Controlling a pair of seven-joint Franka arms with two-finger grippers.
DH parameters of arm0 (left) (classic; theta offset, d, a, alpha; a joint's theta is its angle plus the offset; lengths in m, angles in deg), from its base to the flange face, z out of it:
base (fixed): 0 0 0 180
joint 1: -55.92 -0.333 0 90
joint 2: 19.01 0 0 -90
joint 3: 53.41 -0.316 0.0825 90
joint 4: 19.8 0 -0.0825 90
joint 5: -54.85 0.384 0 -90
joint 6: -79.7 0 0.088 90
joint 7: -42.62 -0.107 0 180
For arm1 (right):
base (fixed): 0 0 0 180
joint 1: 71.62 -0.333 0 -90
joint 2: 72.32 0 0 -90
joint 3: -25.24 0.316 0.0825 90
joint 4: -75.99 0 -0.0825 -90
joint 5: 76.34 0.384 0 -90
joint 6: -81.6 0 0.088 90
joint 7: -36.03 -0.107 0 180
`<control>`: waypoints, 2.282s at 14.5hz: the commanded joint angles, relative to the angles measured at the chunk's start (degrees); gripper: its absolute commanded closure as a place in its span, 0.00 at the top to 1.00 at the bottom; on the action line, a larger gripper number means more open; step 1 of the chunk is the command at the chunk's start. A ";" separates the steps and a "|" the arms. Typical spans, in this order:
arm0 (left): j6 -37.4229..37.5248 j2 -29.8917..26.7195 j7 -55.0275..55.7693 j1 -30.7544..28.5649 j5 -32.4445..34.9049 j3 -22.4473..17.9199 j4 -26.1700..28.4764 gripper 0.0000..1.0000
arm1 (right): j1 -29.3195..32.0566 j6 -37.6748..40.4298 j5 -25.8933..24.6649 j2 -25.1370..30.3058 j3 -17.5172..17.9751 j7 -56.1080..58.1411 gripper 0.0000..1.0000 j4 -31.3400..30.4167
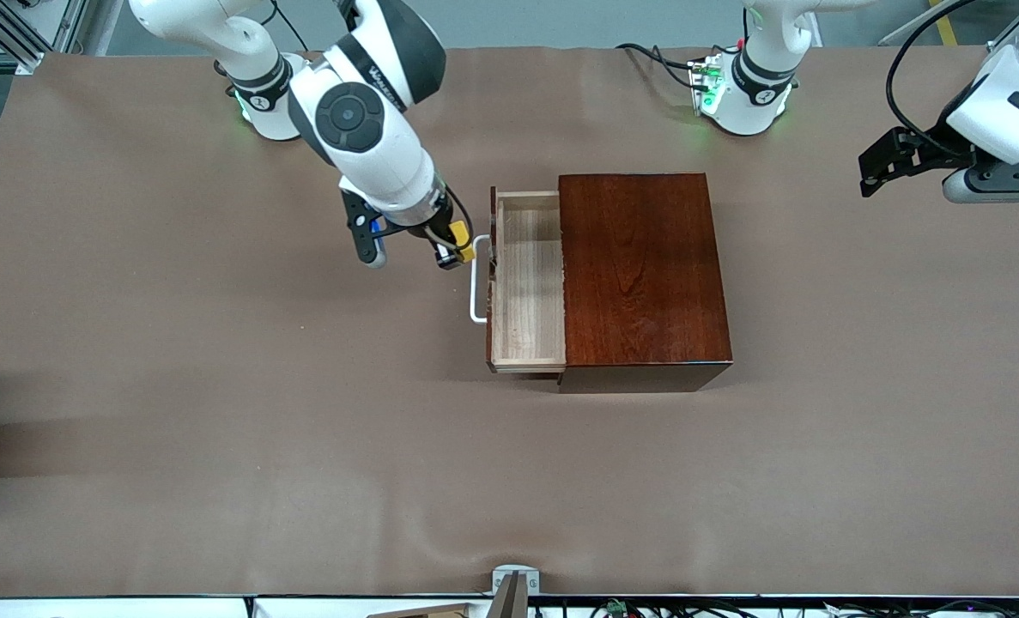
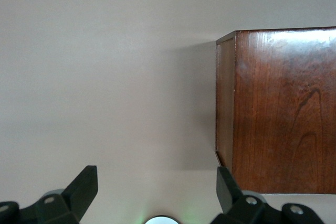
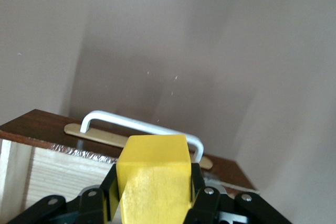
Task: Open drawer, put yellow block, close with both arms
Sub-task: 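Carry the yellow cube with the right gripper over the open drawer, then lower the cube into the drawer and open the right gripper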
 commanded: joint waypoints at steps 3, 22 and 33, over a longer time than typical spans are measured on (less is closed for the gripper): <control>0.10 -0.56 -0.88 -0.69 -0.32 0.23 0.30 1.00 | -3.27 -1.56 3.64 -3.27 -0.66 -5.77 0.00 3.78; 0.19 -0.83 -1.23 -0.95 -0.32 0.23 0.74 1.00 | -8.81 -6.57 0.84 -13.47 -1.10 -14.13 0.00 7.84; 0.10 0.40 -0.44 -1.04 -0.40 0.23 -0.31 1.00 | -8.64 -6.14 0.49 -14.97 -1.10 -16.15 0.72 8.71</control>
